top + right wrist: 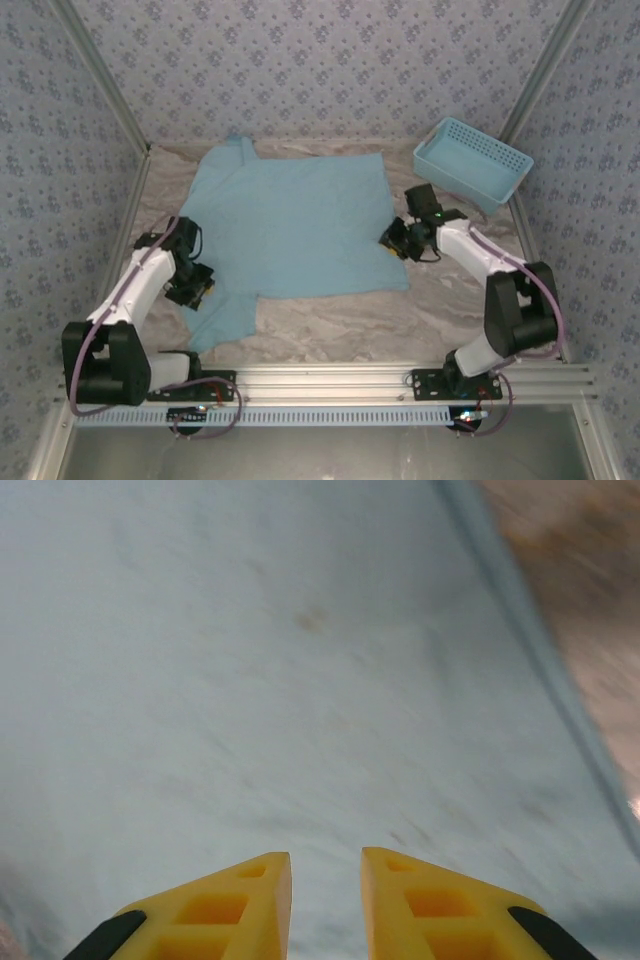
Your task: Fold and stack the t-shirts
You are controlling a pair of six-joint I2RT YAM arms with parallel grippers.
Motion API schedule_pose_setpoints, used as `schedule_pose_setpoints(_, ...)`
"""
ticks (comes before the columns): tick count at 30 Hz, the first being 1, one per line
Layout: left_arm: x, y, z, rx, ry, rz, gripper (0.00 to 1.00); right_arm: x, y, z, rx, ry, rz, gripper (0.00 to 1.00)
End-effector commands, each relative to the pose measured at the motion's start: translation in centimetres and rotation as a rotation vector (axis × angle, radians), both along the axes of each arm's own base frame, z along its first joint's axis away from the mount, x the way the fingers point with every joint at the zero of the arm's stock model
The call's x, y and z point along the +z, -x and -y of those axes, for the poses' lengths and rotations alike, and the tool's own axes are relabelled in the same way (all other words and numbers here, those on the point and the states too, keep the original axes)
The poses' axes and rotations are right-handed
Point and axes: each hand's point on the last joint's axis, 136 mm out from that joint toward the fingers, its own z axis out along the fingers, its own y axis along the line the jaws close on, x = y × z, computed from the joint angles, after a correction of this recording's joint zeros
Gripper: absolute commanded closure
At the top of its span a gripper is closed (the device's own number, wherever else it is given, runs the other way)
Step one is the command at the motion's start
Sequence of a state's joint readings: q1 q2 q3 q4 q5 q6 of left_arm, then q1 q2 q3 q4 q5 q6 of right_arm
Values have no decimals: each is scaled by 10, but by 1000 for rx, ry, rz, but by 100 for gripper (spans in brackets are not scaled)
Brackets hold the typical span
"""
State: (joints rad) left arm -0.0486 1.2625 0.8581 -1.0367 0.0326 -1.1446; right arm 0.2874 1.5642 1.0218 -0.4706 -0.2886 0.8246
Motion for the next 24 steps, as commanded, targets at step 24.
schedule_pose_setpoints(24,-2,-15,51,-155,196,39,57,-85,-93,80,-235,101,-253,71)
